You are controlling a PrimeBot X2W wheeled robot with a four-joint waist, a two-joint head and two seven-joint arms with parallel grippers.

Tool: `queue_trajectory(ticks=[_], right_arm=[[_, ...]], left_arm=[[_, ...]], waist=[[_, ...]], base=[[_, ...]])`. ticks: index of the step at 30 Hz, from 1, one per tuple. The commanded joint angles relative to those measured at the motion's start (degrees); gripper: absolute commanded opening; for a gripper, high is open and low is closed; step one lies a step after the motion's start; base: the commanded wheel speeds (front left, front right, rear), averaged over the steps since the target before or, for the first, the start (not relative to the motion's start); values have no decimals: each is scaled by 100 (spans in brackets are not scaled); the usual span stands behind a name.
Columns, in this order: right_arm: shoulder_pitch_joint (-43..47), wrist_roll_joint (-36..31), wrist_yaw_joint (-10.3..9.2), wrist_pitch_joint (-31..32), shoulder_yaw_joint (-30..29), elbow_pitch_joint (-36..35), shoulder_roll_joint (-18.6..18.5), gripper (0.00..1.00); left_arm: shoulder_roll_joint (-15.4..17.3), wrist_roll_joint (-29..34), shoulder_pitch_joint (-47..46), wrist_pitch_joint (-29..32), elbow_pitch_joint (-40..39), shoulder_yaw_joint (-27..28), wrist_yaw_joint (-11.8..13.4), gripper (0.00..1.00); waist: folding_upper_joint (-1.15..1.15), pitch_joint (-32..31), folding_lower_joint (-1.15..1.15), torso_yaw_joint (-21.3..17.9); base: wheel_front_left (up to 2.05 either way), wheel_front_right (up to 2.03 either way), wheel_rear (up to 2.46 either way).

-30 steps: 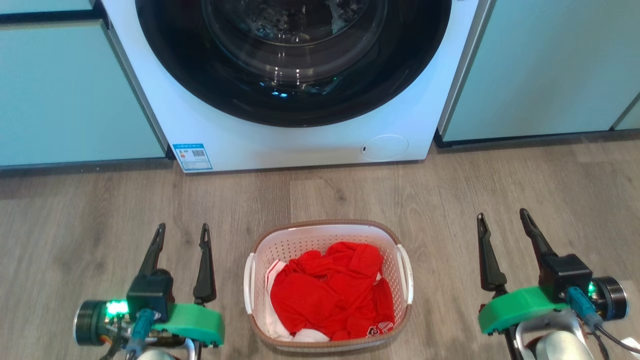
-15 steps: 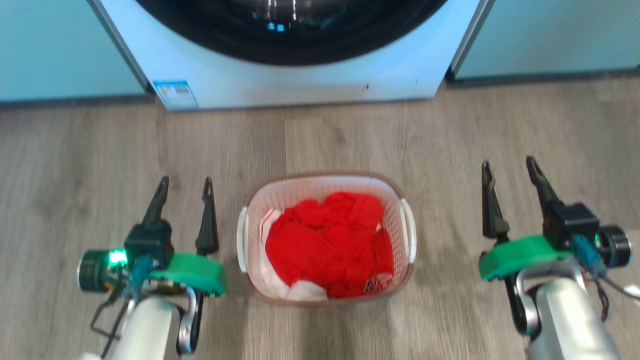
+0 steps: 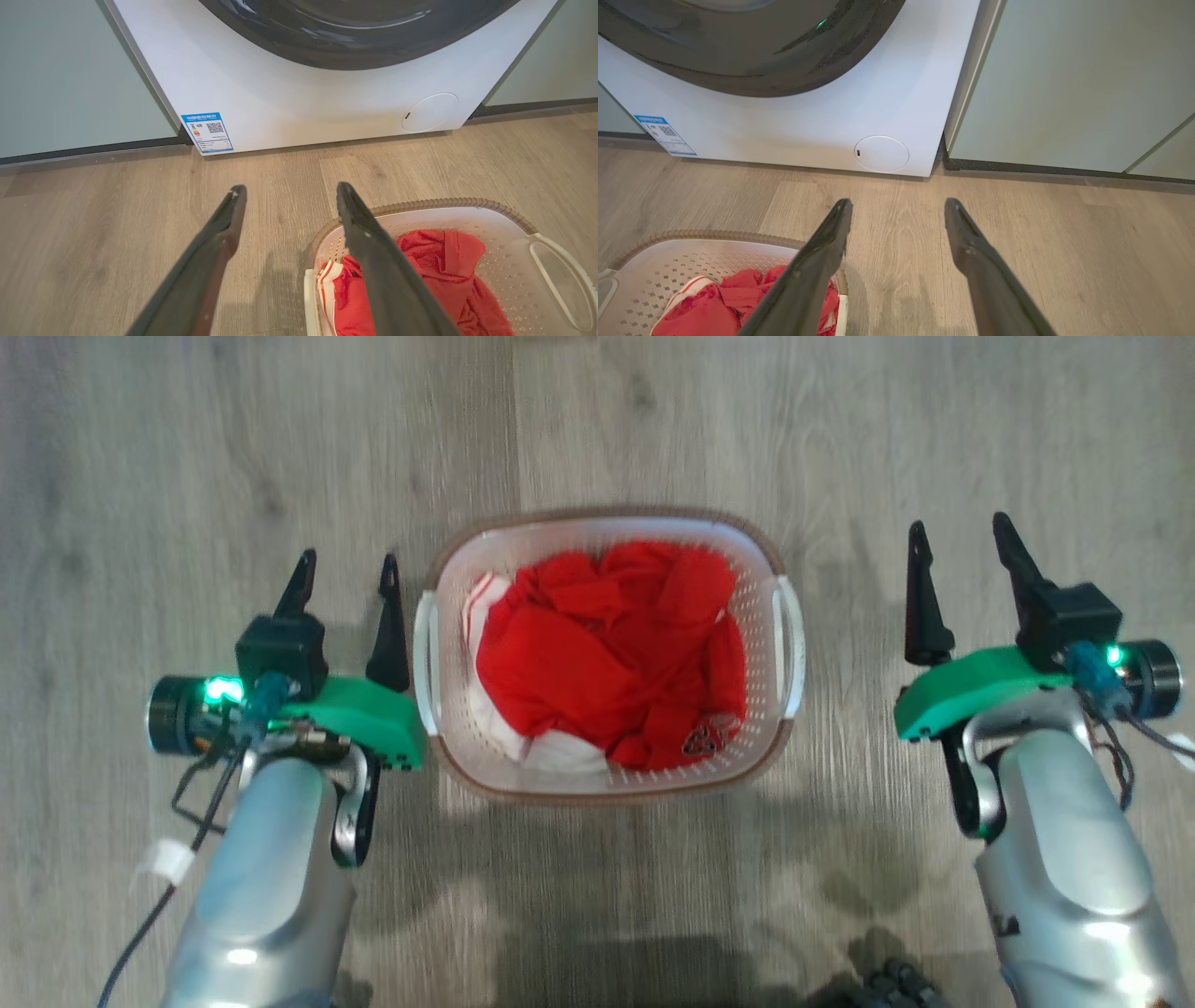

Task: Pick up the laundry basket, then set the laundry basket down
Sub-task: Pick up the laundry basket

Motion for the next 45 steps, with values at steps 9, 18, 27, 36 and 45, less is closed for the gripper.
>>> queue_trajectory(ticks=[9, 18, 27, 36, 45], right_arm=[[-488, 90, 41, -69, 284, 589, -38, 100], [-774, 140, 41, -69, 364, 972, -38, 100], [-892, 183, 41, -69, 514, 1164, -38, 100], [-977, 373, 41, -69, 809, 1568, -38, 100], [-1186, 552, 41, -69, 1003, 2111, -38, 100]], left_arm=[[47, -261, -743, -36, 935, -99, -121, 100], [46, -508, -1145, -36, 1574, -464, -93, 100], [46, -704, -1530, -36, 2196, -760, -64, 100], [46, -901, -1794, -36, 2620, -1029, -167, 100], [46, -1191, -1991, -36, 2904, -1386, -175, 100]], waist=[[0, 1082, -2, 152], [0, 1590, -2, 211], [0, 2002, -2, 303], [0, 2198, -2, 304], [0, 2317, -2, 297]], base=[[0, 0, 0], [0, 0, 0], [0, 0, 0], [0, 0, 0], [0, 0, 0]])
